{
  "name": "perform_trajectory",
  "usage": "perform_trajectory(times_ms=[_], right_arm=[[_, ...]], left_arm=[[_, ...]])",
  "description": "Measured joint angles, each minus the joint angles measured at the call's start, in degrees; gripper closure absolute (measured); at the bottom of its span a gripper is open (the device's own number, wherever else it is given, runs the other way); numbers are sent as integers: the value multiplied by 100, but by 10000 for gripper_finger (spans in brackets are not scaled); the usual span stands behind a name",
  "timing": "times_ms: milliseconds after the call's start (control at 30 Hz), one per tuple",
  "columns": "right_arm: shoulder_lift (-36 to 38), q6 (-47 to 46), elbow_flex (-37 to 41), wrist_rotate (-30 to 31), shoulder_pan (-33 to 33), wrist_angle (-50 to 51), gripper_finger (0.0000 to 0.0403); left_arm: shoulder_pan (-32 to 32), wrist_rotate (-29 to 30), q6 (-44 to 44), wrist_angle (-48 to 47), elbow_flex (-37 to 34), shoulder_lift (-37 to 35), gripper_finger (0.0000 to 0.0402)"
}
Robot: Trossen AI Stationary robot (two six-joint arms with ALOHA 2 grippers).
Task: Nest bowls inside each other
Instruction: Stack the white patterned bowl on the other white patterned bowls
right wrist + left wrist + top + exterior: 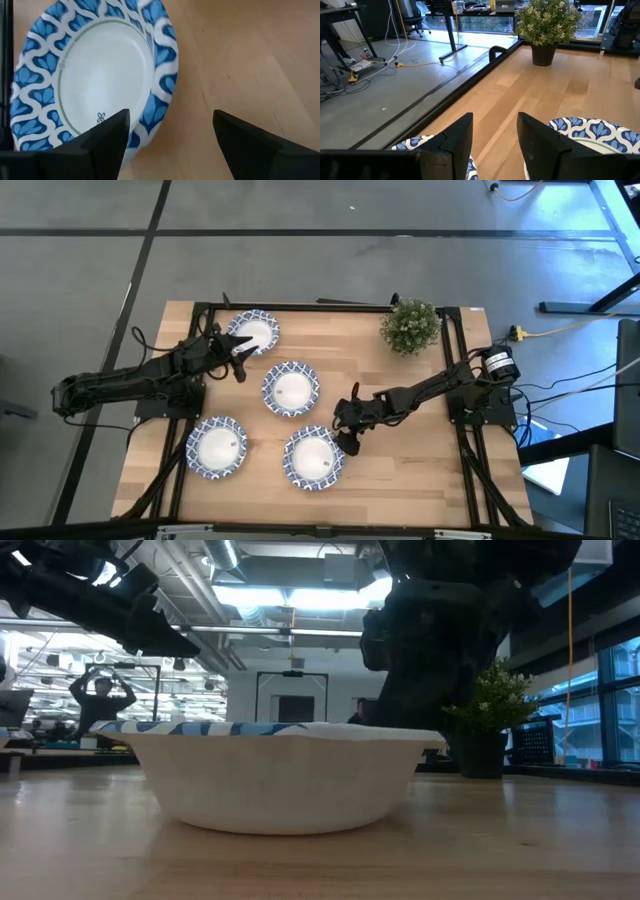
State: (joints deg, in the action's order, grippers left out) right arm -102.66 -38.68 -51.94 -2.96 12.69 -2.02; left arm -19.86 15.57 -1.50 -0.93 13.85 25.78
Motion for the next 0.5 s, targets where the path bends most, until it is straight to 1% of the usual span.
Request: perform_trajectory(times_ms=[100,200,500], right_arm=[[1,0,0,-15,-1,0,117],[1,-11,0,-18,0,11,127],[1,-2,0,-31,-1,-15,201]], left_arm=[[2,0,-2,-11,0,0,253],[0,0,-2,-11,0,1,253],[1,0,0,-11,0,2,253]])
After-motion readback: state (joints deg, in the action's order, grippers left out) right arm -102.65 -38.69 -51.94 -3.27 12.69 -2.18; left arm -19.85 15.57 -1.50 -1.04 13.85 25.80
